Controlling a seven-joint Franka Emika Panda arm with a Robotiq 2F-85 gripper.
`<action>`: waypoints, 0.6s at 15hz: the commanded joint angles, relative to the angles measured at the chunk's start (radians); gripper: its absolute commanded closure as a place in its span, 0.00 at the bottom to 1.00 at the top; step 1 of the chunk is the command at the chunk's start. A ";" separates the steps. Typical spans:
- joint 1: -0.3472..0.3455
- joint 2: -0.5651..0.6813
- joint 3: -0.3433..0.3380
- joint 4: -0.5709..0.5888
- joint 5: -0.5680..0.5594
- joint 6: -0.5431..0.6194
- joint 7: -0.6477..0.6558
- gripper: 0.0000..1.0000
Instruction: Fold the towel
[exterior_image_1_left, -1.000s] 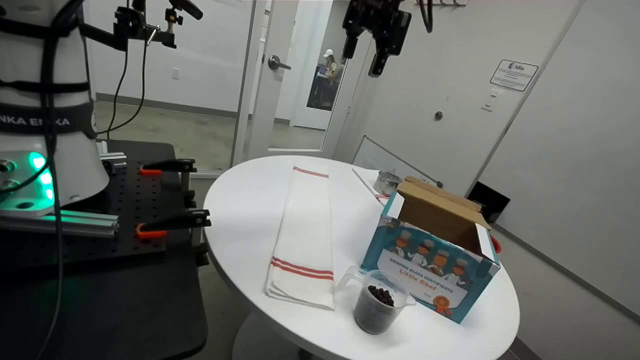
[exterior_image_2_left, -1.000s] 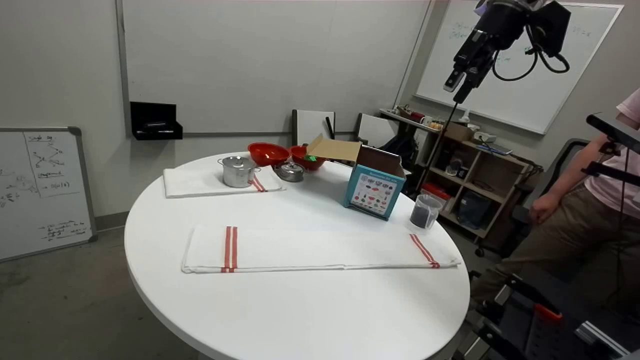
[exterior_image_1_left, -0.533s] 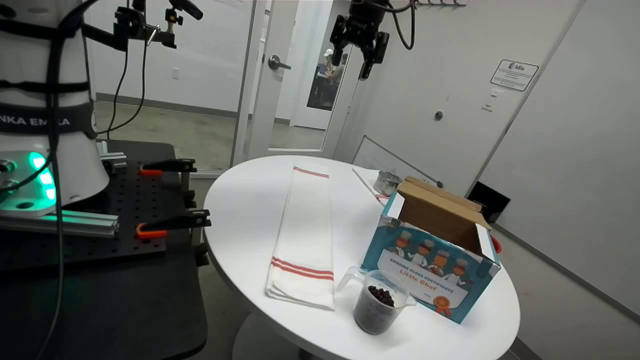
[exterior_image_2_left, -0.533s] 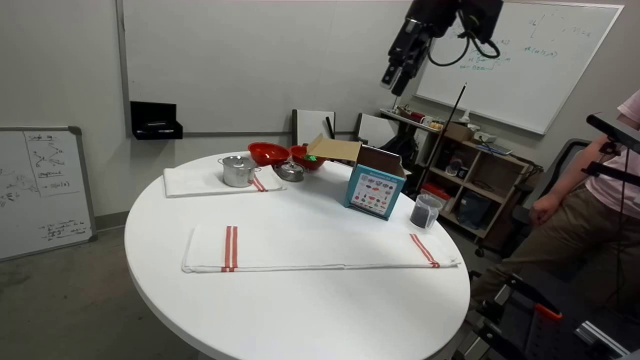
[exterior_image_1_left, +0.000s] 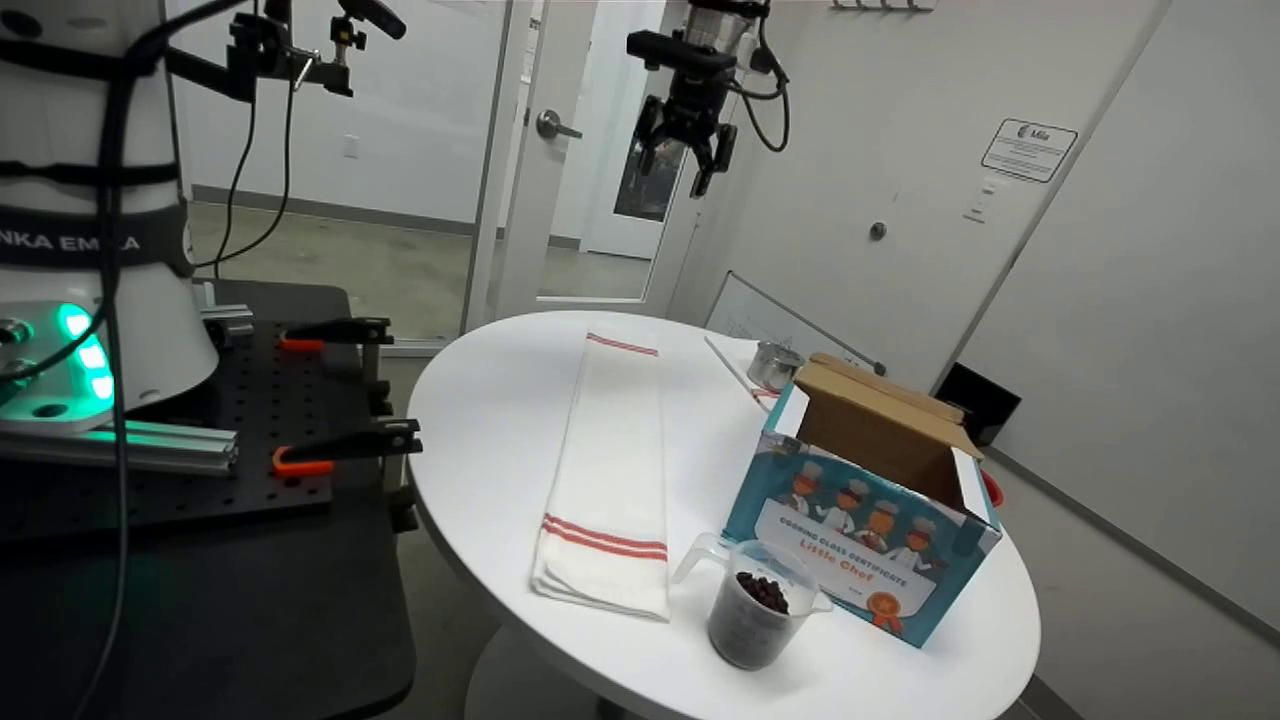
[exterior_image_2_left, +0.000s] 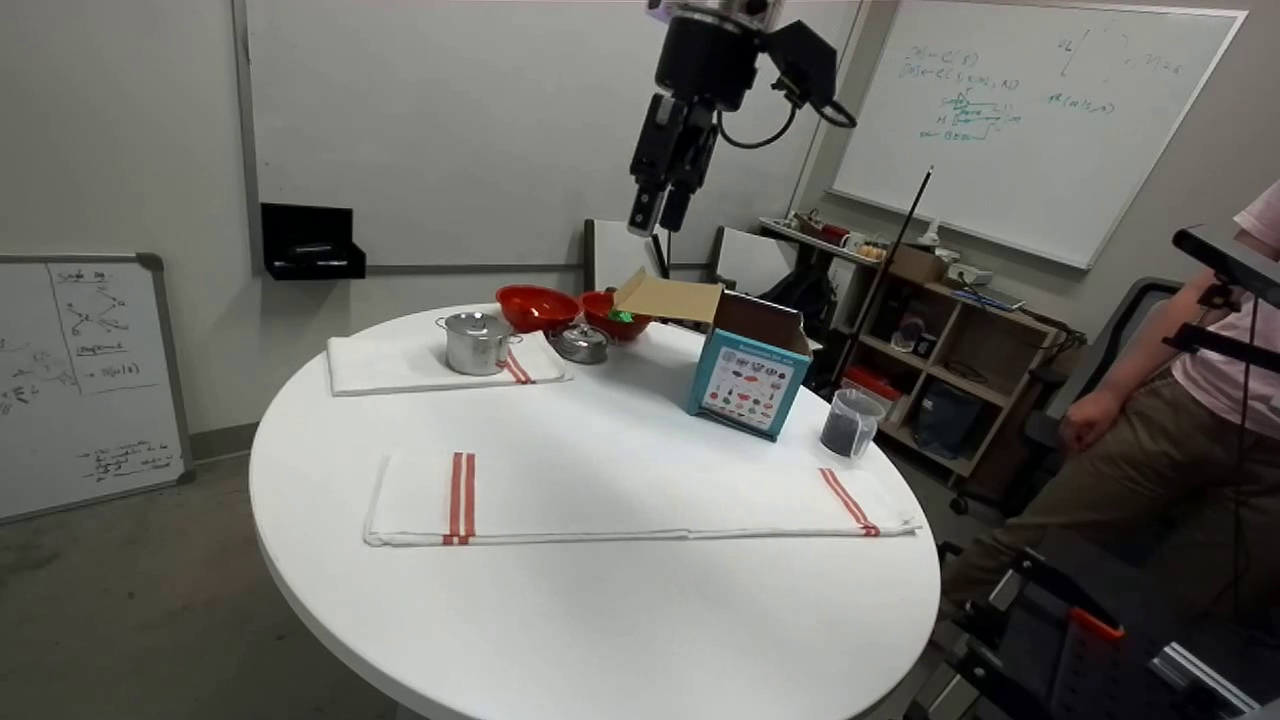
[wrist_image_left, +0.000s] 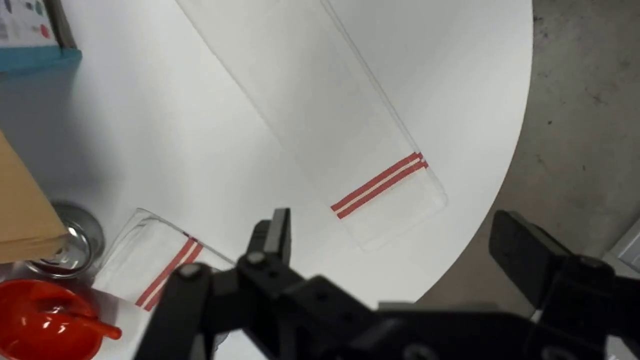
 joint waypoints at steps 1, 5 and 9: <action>0.034 0.069 0.028 0.043 -0.077 0.000 0.060 0.00; 0.027 0.061 0.038 0.021 -0.056 -0.002 0.047 0.00; -0.006 0.043 0.029 -0.018 -0.014 0.020 0.026 0.00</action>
